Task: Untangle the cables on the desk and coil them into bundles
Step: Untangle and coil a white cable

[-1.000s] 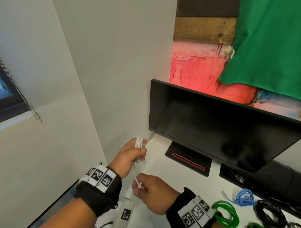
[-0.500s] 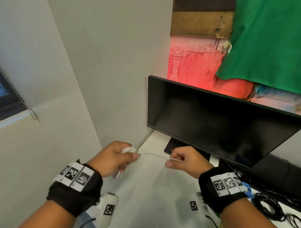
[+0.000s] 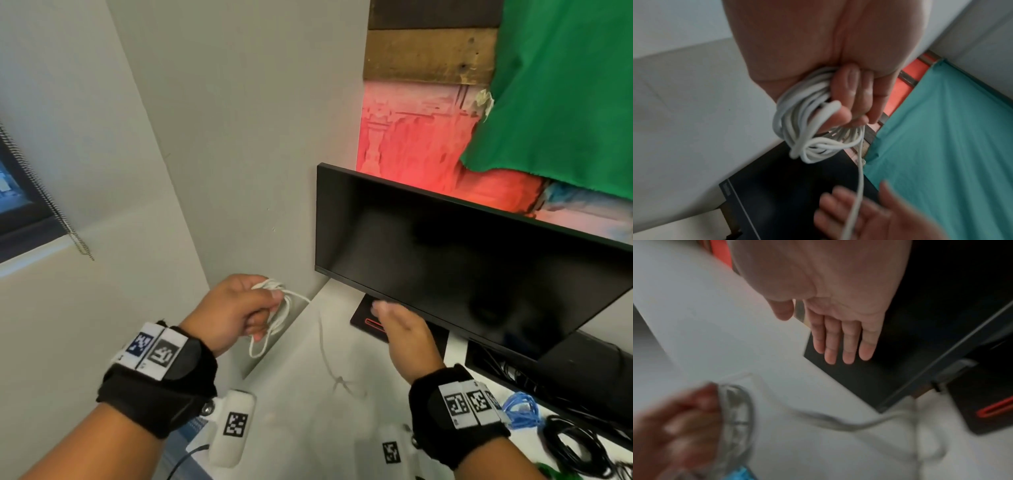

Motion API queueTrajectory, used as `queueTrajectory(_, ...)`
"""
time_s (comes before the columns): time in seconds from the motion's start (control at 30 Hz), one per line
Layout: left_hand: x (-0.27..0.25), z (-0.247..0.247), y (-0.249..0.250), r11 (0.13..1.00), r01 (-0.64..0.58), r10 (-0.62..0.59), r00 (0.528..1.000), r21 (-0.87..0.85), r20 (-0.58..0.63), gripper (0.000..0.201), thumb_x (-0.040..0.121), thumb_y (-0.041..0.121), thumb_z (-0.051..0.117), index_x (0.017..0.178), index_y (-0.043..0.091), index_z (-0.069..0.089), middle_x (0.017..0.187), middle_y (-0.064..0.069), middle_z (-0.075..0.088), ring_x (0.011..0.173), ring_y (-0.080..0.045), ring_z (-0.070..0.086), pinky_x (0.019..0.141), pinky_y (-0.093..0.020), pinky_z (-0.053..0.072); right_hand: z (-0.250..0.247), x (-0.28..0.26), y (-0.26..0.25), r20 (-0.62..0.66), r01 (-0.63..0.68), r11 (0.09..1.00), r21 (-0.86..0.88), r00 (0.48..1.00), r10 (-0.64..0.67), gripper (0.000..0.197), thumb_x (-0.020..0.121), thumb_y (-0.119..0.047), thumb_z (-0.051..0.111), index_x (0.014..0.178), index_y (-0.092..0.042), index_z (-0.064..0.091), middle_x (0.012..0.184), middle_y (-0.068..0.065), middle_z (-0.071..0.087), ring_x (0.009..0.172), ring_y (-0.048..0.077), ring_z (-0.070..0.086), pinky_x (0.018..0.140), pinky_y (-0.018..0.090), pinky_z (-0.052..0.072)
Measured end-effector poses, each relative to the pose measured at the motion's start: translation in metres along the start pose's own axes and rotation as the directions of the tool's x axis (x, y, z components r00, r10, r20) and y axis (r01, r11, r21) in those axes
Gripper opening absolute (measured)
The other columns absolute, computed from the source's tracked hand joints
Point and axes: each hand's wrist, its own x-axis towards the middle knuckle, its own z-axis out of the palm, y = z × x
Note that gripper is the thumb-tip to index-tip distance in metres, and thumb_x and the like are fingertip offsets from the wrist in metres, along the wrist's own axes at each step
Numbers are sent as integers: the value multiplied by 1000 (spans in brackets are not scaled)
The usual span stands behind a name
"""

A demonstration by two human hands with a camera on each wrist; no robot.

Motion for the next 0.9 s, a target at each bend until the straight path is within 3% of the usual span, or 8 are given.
queueTrajectory(0.07, 1, 14, -3, 996, 28, -31, 999, 88, 33, 21, 77, 15, 60, 58, 8, 56, 41, -2, 33, 35, -13, 29, 41, -21, 35, 10, -3, -35, 127, 65, 983, 175, 988, -88, 51, 79, -69, 47, 99, -29, 72, 100, -4, 72, 97, 7, 66, 82, 27, 50)
queueTrajectory(0.13, 3, 23, -3, 987, 30, -37, 999, 161, 38, 28, 76, 17, 61, 66, -7, 53, 41, -1, 36, 35, -14, 33, 41, -21, 35, 21, -8, -58, 304, 83, 976, 200, 942, -143, 42, 72, -67, 59, 99, -37, 73, 98, -8, 74, 94, 7, 69, 84, 29, 52)
queueTrajectory(0.27, 5, 20, 0, 983, 24, -25, 1000, 182, 6, 35, 77, 20, 62, 69, -13, 50, 42, -1, 37, 36, -14, 35, 42, -23, 36, 37, -14, -60, 437, 234, 970, -59, 880, -186, 7, 90, -38, 64, 84, -34, 62, 74, -6, 67, 68, 6, 67, 72, 32, 54)
queueTrajectory(0.4, -1, 13, 1, 1000, 25, -25, 1000, 11, -11, 21, 78, 17, 61, 64, 4, 53, 42, 0, 32, 34, -13, 28, 41, -22, 35, 38, -4, -32, 413, 299, 898, -323, 898, -150, 24, 97, -37, 55, 76, -25, 55, 72, -3, 61, 64, 5, 54, 61, 23, 42)
queueTrajectory(0.53, 0, 3, 16, 953, -81, 67, 996, -292, -56, 18, 82, 15, 61, 68, 5, 54, 40, 5, 28, 32, -10, 25, 41, -24, 35, 42, 6, 16, 340, 99, 938, -334, 940, 22, 21, 101, -26, 49, 82, -25, 57, 84, -6, 67, 79, 7, 61, 64, 20, 40)
queueTrajectory(0.67, 0, 5, 33, 885, -158, 153, 987, -437, -46, 21, 83, 21, 56, 69, 7, 51, 38, 7, 30, 30, -7, 28, 43, -22, 37, 39, 7, 78, 199, -118, 952, -281, 964, 178, 17, 99, -11, 50, 83, -15, 53, 81, 0, 64, 73, 12, 58, 66, 20, 44)
queueTrajectory(0.8, 7, 3, 40, 936, -190, 180, 982, -296, -63, 21, 87, 18, 55, 69, 7, 50, 40, 5, 29, 32, -10, 26, 44, -24, 38, 33, -3, 114, 320, -165, 810, -563, 860, 398, 17, 87, -31, 70, 91, -23, 55, 90, -6, 59, 80, 9, 54, 78, 30, 49)
queueTrajectory(0.9, 12, 10, 23, 983, -110, 97, 991, -144, -93, 23, 86, 20, 56, 67, 8, 50, 41, 3, 29, 35, -13, 25, 44, -26, 36, 14, 9, 90, 450, -151, 807, -570, 765, 461, 59, 74, -37, 79, 126, -33, 52, 122, -12, 56, 108, 9, 54, 94, 28, 44)
